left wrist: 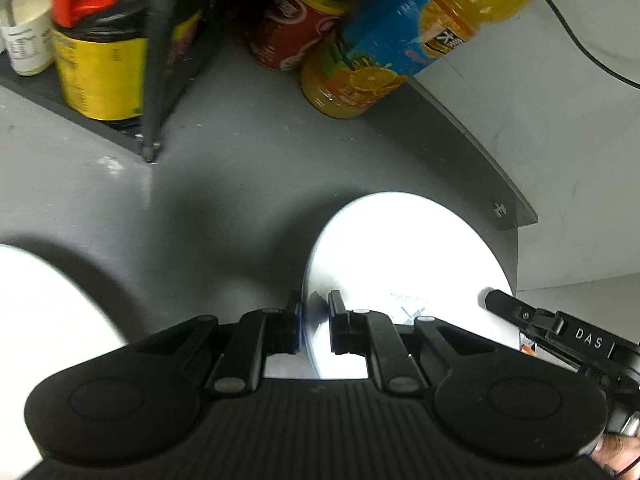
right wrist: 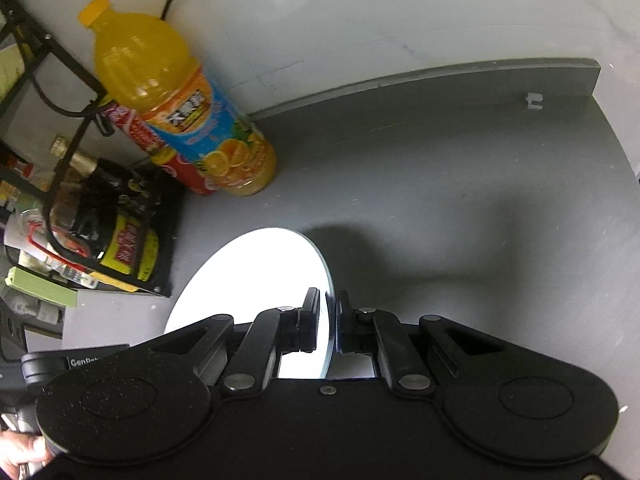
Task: Organize plates and bowls
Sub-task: 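Lift the 'BAKERY' plate and carry it over the plate stack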
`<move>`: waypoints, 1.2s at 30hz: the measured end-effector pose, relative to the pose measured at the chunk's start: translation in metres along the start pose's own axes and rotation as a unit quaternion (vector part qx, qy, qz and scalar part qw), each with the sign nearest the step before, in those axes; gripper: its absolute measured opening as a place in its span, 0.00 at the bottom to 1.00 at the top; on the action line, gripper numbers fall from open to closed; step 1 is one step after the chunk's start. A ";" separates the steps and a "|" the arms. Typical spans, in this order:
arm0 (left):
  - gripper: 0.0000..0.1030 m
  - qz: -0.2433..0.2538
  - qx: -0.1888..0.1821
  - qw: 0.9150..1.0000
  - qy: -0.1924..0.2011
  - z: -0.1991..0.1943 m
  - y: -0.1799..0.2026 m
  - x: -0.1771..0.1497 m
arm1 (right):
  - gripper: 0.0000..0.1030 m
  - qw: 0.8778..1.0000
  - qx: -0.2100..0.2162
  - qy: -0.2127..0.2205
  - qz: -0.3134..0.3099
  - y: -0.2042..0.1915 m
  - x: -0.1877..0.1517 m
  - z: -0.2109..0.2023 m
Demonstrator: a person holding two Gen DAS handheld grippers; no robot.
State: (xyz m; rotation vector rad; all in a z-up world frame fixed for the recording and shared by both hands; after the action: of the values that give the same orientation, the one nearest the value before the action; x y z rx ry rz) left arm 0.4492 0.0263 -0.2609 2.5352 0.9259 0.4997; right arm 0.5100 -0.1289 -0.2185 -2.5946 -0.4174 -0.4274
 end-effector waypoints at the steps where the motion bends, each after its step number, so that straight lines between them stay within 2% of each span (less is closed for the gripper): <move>1: 0.10 0.002 0.001 1.000 0.000 -0.003 -0.003 -0.001 | 0.08 1.000 0.002 0.001 0.001 -0.005 -0.004 0.000; 10: 0.10 -0.010 0.012 1.000 0.006 -0.040 -0.051 -0.010 | 0.08 1.000 0.014 -0.009 -0.007 -0.048 -0.038 0.004; 19: 0.10 -0.026 0.023 0.999 0.018 -0.072 -0.091 -0.018 | 0.08 0.999 0.028 -0.027 -0.028 -0.083 -0.059 0.015; 36: 0.10 -0.062 0.038 0.997 0.029 -0.102 -0.142 -0.029 | 0.08 0.996 0.047 -0.060 -0.054 -0.125 -0.090 0.035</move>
State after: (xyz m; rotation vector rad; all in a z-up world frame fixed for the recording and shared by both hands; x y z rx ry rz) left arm 0.3066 0.1311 -0.2465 2.5222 1.1361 0.5113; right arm 0.3905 -0.0257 -0.2304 -2.5227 -0.6072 -0.2808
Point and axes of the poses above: each gripper's, at about its wrist camera, not at the fingertips, and z roughly the way its jaws point, y to its right, x to its top, the point moved 10 cm from there along z, roughly the way its jaws point, and after that the axes turned 2 degrees about z, right-handed, at the moved point
